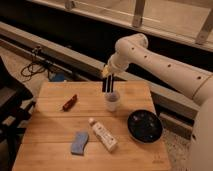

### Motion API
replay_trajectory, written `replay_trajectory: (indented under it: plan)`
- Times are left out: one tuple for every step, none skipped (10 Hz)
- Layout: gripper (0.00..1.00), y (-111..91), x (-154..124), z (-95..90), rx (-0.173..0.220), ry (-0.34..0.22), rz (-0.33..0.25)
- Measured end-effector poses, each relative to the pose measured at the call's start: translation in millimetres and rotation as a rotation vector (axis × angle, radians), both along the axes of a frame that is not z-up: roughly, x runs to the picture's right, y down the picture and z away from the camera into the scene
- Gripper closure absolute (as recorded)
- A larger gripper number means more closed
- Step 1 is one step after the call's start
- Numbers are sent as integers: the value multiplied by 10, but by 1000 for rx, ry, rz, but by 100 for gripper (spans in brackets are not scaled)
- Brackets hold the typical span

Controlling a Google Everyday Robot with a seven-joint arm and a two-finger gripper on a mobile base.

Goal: Place the eraser in the ceramic cup

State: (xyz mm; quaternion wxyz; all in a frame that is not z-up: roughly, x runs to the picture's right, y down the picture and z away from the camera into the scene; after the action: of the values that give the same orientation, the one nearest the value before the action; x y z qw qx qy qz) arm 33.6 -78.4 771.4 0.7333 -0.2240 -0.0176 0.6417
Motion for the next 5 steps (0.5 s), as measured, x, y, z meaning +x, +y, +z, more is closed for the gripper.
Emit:
replay_trajectory:
  plan:
    - [91, 1, 3, 0, 3, -2, -1]
    - [91, 11, 36, 21, 15, -8, 2]
    - [91, 11, 140, 44, 36, -9, 4]
    - [91, 12, 185, 59, 49, -10, 7]
    - [91, 10, 178, 71, 54, -15, 0]
